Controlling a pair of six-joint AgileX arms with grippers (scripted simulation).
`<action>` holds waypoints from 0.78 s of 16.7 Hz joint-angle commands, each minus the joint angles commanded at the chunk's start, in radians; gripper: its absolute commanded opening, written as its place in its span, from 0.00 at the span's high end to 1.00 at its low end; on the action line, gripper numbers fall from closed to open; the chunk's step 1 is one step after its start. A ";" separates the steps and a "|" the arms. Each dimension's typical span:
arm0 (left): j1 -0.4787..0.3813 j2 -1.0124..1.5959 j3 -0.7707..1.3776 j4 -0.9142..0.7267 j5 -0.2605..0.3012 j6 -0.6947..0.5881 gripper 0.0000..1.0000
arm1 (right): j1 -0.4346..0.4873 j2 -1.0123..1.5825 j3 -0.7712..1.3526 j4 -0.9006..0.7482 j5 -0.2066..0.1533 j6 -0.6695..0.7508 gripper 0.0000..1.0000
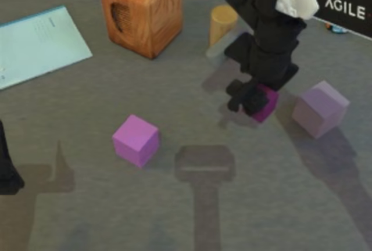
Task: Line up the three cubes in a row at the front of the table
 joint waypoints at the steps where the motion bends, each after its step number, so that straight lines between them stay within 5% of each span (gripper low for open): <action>1: 0.000 0.000 0.000 0.000 0.000 0.000 0.00 | 0.000 0.000 0.000 0.000 0.000 0.000 1.00; 7: 0.000 0.000 0.000 0.000 0.000 0.000 0.00 | 0.026 -0.060 -0.073 0.020 -0.002 -0.051 1.00; 13: 0.000 0.000 0.000 0.000 0.000 0.000 0.00 | 0.157 -0.311 -0.410 0.079 -0.009 -0.277 1.00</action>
